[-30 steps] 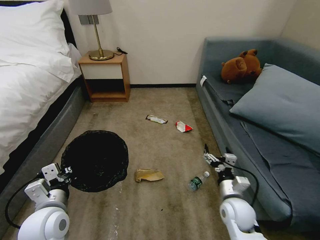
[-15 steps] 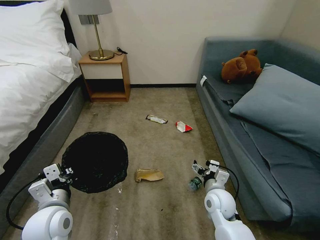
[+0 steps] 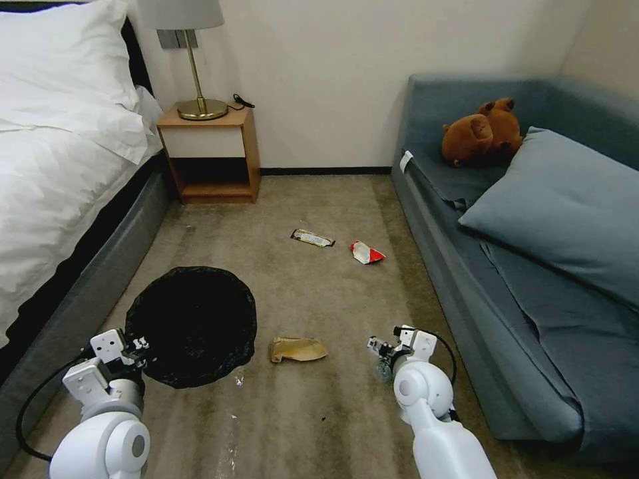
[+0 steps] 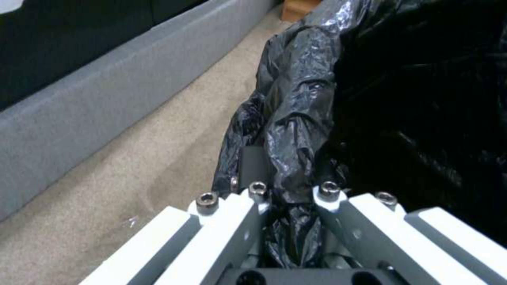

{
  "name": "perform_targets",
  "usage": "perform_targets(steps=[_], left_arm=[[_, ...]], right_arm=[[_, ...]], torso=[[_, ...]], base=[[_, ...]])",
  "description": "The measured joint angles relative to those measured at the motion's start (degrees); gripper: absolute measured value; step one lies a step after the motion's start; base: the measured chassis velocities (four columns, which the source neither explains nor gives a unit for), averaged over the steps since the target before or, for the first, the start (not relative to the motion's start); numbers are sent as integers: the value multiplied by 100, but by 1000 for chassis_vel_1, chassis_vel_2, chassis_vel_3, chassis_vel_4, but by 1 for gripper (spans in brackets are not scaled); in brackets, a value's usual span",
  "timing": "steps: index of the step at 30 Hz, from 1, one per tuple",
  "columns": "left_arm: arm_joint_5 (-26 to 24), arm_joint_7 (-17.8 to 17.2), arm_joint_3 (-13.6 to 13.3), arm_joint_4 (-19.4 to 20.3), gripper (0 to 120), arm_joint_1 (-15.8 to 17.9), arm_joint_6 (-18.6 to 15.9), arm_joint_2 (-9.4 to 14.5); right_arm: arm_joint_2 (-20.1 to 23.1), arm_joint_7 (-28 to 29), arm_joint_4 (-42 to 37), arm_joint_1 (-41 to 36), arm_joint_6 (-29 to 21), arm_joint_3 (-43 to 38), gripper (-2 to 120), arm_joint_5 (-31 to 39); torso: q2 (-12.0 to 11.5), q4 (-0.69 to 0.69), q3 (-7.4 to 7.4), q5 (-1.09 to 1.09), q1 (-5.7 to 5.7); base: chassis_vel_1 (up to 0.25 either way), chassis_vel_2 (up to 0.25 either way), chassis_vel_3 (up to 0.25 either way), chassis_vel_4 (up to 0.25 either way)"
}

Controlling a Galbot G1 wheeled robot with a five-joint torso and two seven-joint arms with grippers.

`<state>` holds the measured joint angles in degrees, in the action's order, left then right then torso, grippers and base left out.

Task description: Pick up the trash bin, then pick up the garbage on the floor and place it into the trash bin.

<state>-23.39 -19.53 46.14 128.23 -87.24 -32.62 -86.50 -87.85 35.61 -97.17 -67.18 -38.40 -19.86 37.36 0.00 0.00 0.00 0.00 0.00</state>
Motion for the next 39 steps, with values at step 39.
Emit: perform_targets(steps=[39], left_arm=[[15, 19, 69, 183, 1, -193, 201, -101]], right_arm=[[-413, -504, 2874, 1065, 1012, -713, 100, -387]], torso=[[0, 0, 0, 0, 0]], base=[[0, 0, 0, 0]])
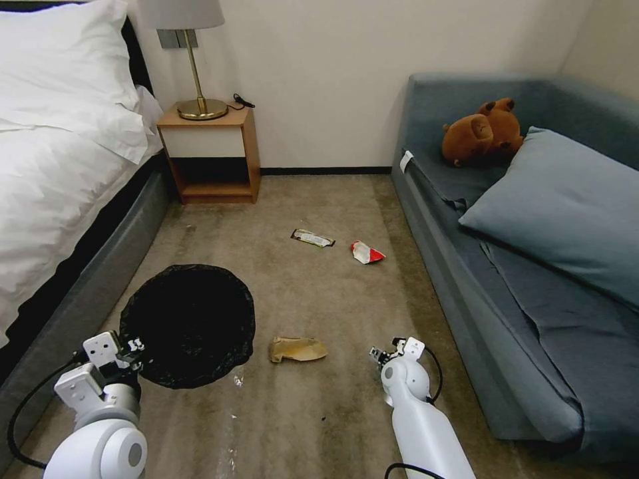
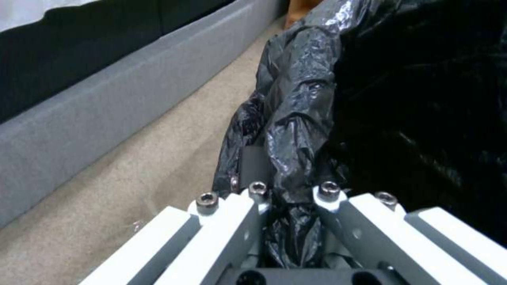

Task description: Pick up the trash bin, then pick up the garbage on the floor and place it into the trash bin.

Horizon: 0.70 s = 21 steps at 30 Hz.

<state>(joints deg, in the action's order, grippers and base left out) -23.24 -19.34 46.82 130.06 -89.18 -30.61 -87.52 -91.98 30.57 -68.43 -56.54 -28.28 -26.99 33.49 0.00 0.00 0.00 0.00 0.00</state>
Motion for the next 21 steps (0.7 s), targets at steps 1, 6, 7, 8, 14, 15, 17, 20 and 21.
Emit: perform_targets(steps=[1, 6, 7, 8, 14, 15, 17, 20, 21], left_arm=[[-7, 0, 17, -1, 1, -6, 12, -7], [-32, 7, 48, -2, 1, -24, 29, -21], [-39, 7, 63, -2, 1, -30, 31, -21], [-41, 7, 76, -2, 1, -31, 31, -17], [-47, -68, 80, 1, 1, -1, 56, -18], [-47, -68, 80, 1, 1, -1, 56, -18], [-42, -73, 46, -7, 1, 4, 63, -25], [-32, -80, 36, -4, 1, 13, 65, -26], [-32, -80, 36, -4, 1, 13, 65, -26]], right_arm=[[3, -24, 188, 71, 83, -17, 100, -23], [0, -119, 482, 147, 223, -37, 100, -76], [0, -167, 570, 156, 276, -41, 100, -109], [-1, -209, 649, 160, 348, -44, 99, -159], [29, -307, 828, 189, 578, -46, 82, -254], [29, -307, 828, 189, 578, -46, 82, -254], [52, -329, 828, 183, 613, -54, 70, -266], [60, -328, 809, 172, 623, -64, 59, -274], [60, -328, 809, 172, 623, -64, 59, -274]], torso=[[0, 0, 0, 0, 0], [0, 0, 0, 0, 0], [0, 0, 0, 0, 0], [0, 0, 0, 0, 0], [1, 0, 2, 5, 0], [1, 0, 2, 5, 0], [1, 2, 1, 5, 0], [1, 3, 1, 3, 0], [1, 3, 1, 3, 0]], base=[[0, 0, 0, 0], [0, 0, 0, 0], [0, 0, 0, 0], [0, 0, 0, 0], [0, 0, 0, 0], [0, 0, 0, 0], [0, 0, 0, 0], [0, 0, 0, 0], [0, 0, 0, 0]])
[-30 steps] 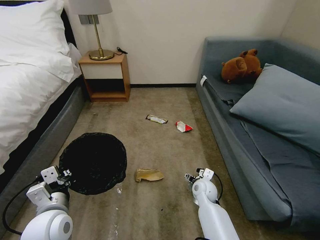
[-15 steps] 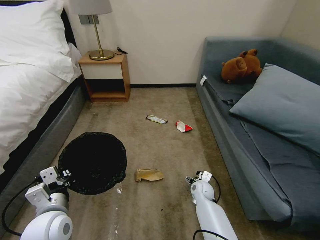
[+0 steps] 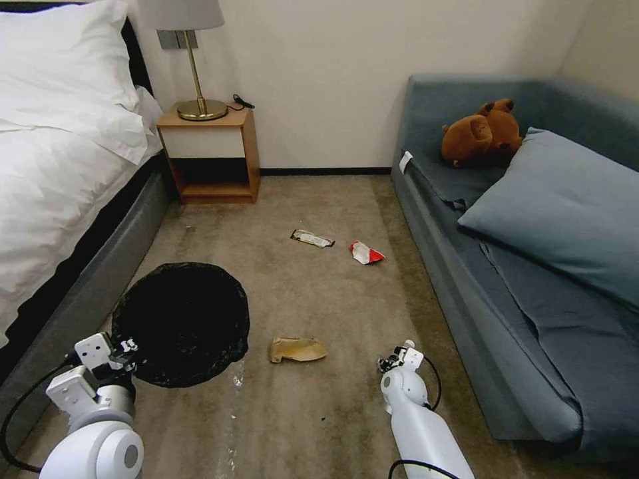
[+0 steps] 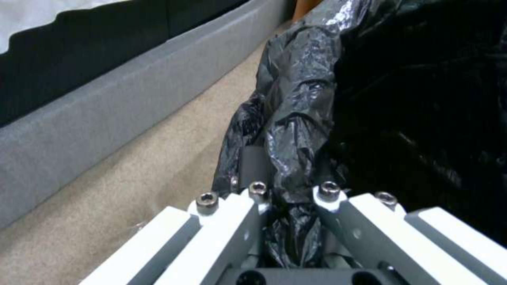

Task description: Pick up the trash bin, then pick up the garbage on the floor and place it into the trash bin.

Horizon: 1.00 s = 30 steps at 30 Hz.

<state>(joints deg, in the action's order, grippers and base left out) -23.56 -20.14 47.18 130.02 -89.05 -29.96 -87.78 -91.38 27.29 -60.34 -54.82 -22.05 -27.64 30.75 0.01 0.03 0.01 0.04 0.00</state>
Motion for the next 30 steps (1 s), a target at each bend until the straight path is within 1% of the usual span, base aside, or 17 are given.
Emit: perform_targets(steps=[2, 3, 4, 5, 6, 8, 9, 11, 12, 13, 20, 24, 26, 27, 29, 30], left_arm=[[5, 0, -2, 6, 1, 6, 0, 2], [5, 0, -2, 6, 1, 6, 0, 2], [6, 0, -2, 9, 1, 7, 0, 4], [5, 0, -1, 9, 1, 6, 0, 6], [5, 0, -1, 9, 1, 6, 0, 6], [1, 1, 3, 10, 1, 0, 0, 10], [1, 1, 3, 10, 1, 0, 0, 10], [-3, 2, 3, 19, 1, -7, -3, 9], [-3, 2, 3, 19, 1, -7, -3, 9], [-3, 2, 3, 20, 1, -7, -4, 9], [-6, 3, -2, 21, 1, 1, -7, 14], [-8, 6, -9, 3, 1, 11, -8, 14], [-10, 9, -21, -35, 1, 15, -8, 5], [-10, 9, -21, -35, 1, 15, -8, 5], [-13, 13, -32, -66, 1, 16, -7, -1], [-13, 13, -32, -66, 1, 16, -7, -1]], right_arm=[[0, -3, -13, -13, 15, 1, 50, -19], [0, -3, -13, -13, 15, 1, 50, -19], [-10, -6, -20, -21, 26, 3, 43, -31], [-15, -9, -20, -26, 38, 3, 39, -40], [-15, -9, -20, -26, 38, 3, 39, -40], [-43, -54, -20, -34, 69, 21, 31, -71], [-43, -54, -20, -34, 69, 21, 31, -71], [-52, -75, -28, -49, 91, 30, 26, -104], [-52, -75, -28, -49, 91, 30, 26, -104], [-52, -79, -48, -58, 94, 31, 23, -111], [-29, -86, -131, -95, 92, 39, 23, -109], [1, -86, -327, -153, 80, 48, 23, -103], [19, -85, -618, -214, 64, 76, 23, -102], [19, -85, -618, -214, 64, 76, 23, -102], [41, -122, -993, -287, 92, 115, 23, -170], [41, -122, -993, -287, 92, 115, 23, -170]], torso=[[0, 1, 0, -1, 0], [0, 1, 0, -1, 0], [0, 1, -1, -2, 0], [0, 1, -1, -1, 0], [0, 1, -1, -1, 0], [0, -3, -1, -5, 0], [0, -3, -1, -5, 0], [0, -4, -1, -6, 0], [0, -4, -1, -6, 0], [0, -4, -1, -5, 0], [-2, -5, -1, -7, 0], [-2, -3, -2, -7, 0], [-2, -3, -2, -5, 0], [-2, -3, -2, -5, 0], [-2, -3, -2, -5, 1], [-2, -3, -2, -5, 1]], base=[[0, 0, 0, 0], [0, 0, 0, 0], [0, 0, 0, 0], [0, 0, 0, 0], [0, 0, 0, 0], [0, 0, 0, 0], [0, 0, 0, 0], [0, 0, 0, 0], [0, 0, 0, 0], [0, 0, 0, 0], [0, 0, 0, 0], [0, 0, 0, 0], [0, 0, 0, 0], [0, 0, 0, 0], [0, 0, 0, 0], [0, 0, 0, 0]])
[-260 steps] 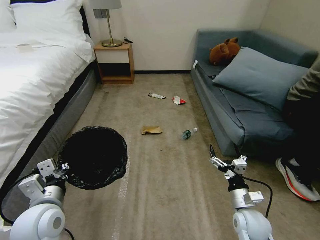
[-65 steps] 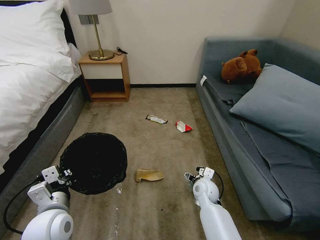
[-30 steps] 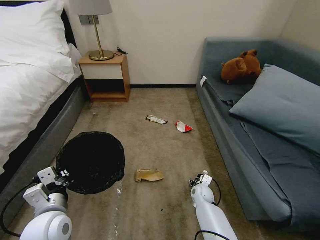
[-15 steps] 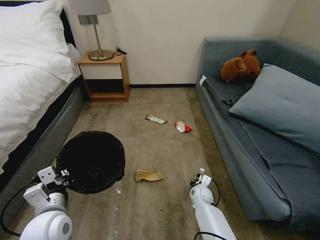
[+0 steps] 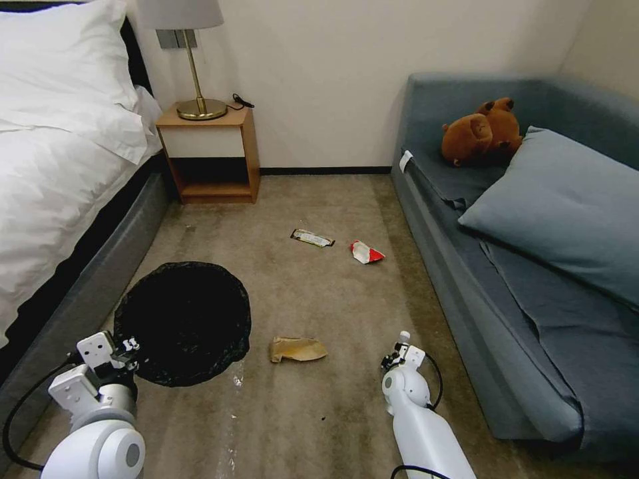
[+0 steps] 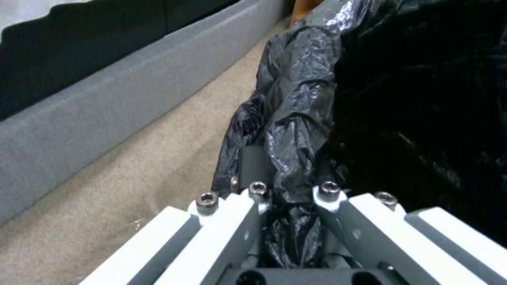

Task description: Pick up the trash bin, then pick up the garbage on the floor and place it into the trash bin.

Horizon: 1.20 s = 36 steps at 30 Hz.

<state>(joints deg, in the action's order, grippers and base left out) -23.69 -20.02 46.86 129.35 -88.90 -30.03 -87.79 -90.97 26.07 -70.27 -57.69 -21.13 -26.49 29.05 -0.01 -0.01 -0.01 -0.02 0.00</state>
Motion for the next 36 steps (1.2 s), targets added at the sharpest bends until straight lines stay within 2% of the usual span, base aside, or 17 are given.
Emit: perform_targets(steps=[2, 7, 12, 21, 29, 31, 36], left_arm=[[-8, 6, -11, -42, 1, 4, 10, -3], [-17, 17, -20, -85, 1, 6, 30, -3], [-144, 23, -66, -63, 1, -27, 28, -4], [-185, 52, -91, -58, 1, -13, 10, 25], [-186, 70, -124, -102, 1, 18, -2, 39], [-190, 84, -144, -175, 1, 69, -15, 29], [-197, 105, -172, -355, 1, 171, -31, -6]], right_arm=[[6, -271, -526, -102, 337, 42, 23, -511], [48, -506, -1217, -224, 560, 183, 23, -852], [144, -894, -1969, -299, 1170, 524, 23, -1704], [379, -1156, -3250, -450, 1489, 1544, 23, -1848], [669, -1425, -3428, -367, 1800, 2242, 23, -1971], [793, -1629, -3292, -195, 2136, 2713, 23, -2086], [791, -1926, -2979, 93, 2577, 3217, 23, -2129]], torso=[[0, 0, 0, 1, 0], [0, 0, 0, 2, 0], [0, 1, 0, 2, 0], [1, 0, 1, 2, 0], [1, 0, 1, 3, 0], [1, 1, 1, 3, 0], [1, 0, 1, 2, 0]], base=[[0, 0, 0, 0], [0, 0, 0, 0], [0, 0, 0, 0], [0, 0, 0, 0], [0, 0, 0, 0], [0, 0, 0, 0], [0, 0, 0, 0]])
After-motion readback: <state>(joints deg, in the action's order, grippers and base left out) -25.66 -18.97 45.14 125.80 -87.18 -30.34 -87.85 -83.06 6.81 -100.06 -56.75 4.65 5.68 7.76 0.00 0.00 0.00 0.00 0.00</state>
